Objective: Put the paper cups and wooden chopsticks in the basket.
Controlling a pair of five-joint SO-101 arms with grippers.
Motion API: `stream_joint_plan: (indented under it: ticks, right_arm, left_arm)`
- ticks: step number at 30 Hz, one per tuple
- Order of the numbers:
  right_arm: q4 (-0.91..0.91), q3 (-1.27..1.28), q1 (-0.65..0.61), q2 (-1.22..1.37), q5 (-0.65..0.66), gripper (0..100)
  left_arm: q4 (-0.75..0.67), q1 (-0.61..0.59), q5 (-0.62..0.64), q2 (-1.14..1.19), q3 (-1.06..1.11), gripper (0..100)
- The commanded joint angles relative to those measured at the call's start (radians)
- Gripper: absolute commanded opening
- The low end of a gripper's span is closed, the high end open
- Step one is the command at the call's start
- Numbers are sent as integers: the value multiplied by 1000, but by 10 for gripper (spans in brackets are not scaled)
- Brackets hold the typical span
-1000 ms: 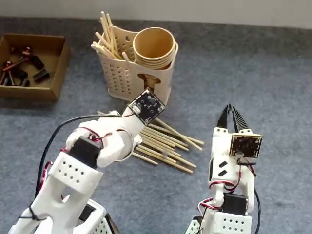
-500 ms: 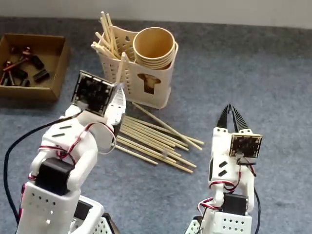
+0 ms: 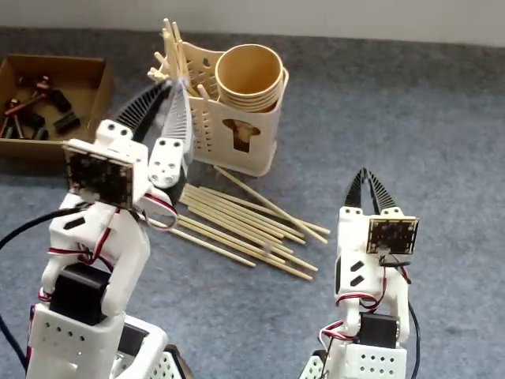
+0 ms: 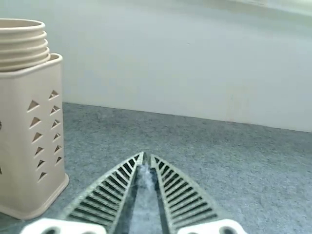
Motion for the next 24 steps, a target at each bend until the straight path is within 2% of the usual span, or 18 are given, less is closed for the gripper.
stream_joint_plan:
  ticks: [1, 9, 16, 24]
  right_arm:
    - [-5, 113, -12, -4, 11, 7]
    - [-5, 113, -12, -4, 11, 7]
    - [-5, 113, -12, -4, 11, 7]
    - [-5, 113, -12, -4, 11, 7]
  left_arm:
    - [-109, -36, 11, -4, -39, 5]
    - [-195, -50, 6, 24, -45, 5]
    - [-359, -51, 6, 223, -71, 5]
    - [-362, -116, 11, 512, -265, 5]
